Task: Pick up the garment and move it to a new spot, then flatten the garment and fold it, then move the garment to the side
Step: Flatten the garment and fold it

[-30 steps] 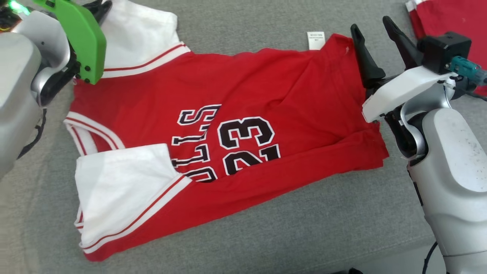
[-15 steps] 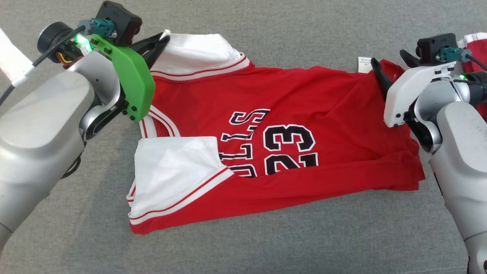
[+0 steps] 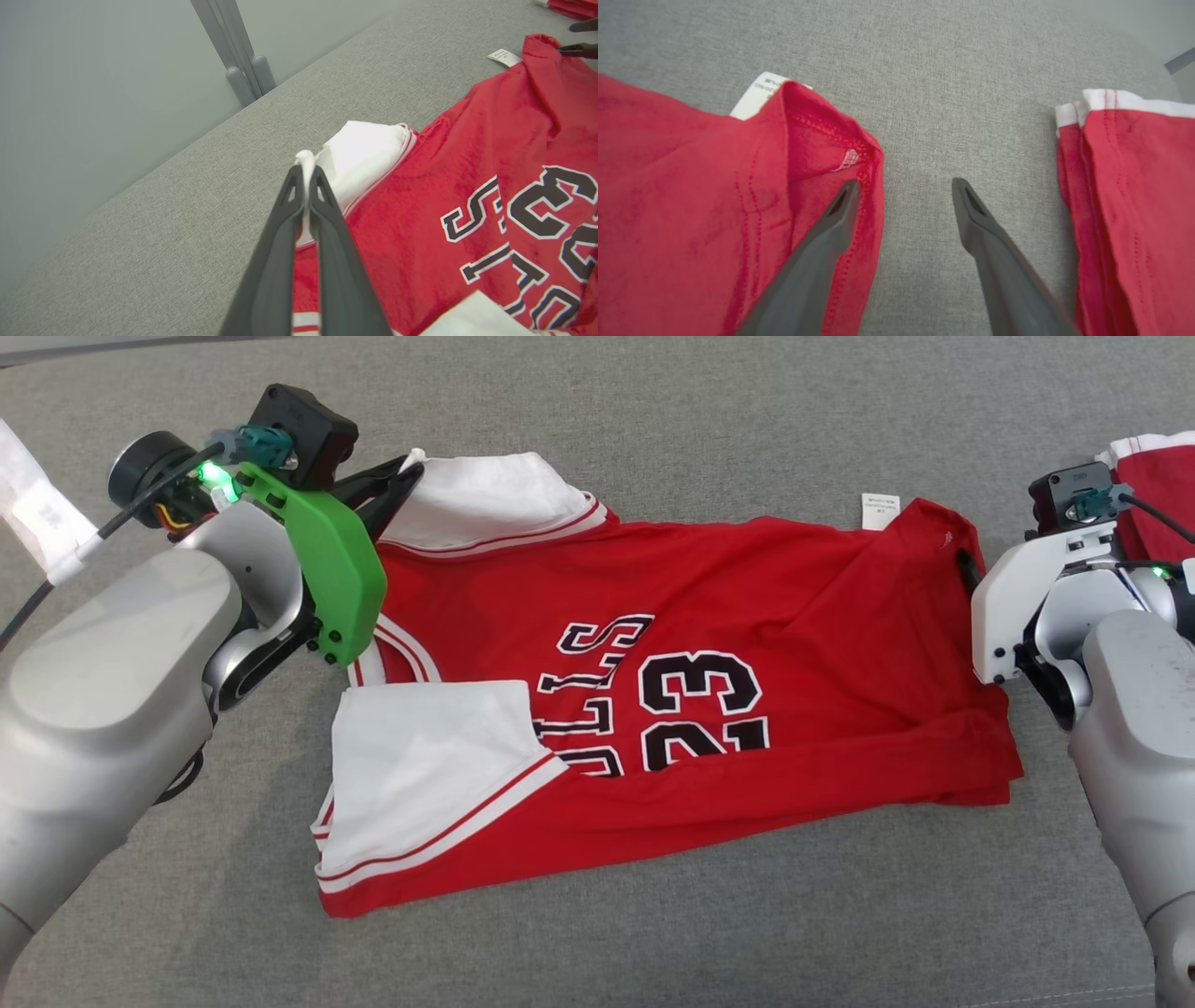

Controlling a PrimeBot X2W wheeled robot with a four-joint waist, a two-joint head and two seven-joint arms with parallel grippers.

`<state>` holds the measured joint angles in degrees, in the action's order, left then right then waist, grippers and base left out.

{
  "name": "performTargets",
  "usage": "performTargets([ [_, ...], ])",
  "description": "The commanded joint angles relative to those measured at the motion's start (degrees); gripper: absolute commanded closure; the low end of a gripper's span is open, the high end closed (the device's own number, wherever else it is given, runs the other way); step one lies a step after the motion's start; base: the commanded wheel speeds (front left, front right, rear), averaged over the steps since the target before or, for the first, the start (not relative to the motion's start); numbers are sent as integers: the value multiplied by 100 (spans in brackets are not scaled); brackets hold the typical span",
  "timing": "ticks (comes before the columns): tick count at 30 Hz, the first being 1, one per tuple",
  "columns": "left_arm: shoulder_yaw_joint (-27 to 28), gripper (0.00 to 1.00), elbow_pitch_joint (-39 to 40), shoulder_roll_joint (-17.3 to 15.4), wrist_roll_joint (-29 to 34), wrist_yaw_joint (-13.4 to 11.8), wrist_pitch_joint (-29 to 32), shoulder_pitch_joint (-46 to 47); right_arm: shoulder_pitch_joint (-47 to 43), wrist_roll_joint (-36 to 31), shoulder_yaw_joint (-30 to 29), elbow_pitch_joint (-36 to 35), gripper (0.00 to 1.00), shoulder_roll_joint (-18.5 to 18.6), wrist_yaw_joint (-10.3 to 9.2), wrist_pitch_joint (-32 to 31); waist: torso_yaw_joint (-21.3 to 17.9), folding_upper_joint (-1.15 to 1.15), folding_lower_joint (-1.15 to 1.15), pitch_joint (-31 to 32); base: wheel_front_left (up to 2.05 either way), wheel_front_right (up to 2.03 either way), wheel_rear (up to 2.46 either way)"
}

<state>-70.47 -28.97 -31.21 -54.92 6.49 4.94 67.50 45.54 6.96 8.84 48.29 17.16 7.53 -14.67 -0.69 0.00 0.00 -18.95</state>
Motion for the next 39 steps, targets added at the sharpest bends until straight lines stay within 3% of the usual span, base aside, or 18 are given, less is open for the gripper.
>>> performTargets([
  [1,-2,100,-19,-8,-45,-31,-30,-99,0,25,22,-16,0,-34,-10,96,-31,0,0,30,0,0,0],
  [21,11,100,-21,51,-7,-34,-95,132,411,-166,314,478,0,74,-10,608,163,0,0,-297,0,0,0],
  [22,15,100,-32,55,-14,-42,-109,126,422,-158,355,517,21,85,-10,623,169,0,0,-297,0,0,0],
  [24,17,100,-60,55,-18,-58,-120,114,455,-173,396,580,100,143,-10,684,174,0,0,-291,0,0,0],
  [35,98,100,-394,-13,-60,-211,-294,-10,520,162,71,767,100,110,-10,1363,121,0,0,-196,0,0,0],
  [39,201,100,-601,-41,-83,-353,-461,-20,453,637,-67,694,100,-76,-10,1769,108,0,0,-191,0,0,0],
])
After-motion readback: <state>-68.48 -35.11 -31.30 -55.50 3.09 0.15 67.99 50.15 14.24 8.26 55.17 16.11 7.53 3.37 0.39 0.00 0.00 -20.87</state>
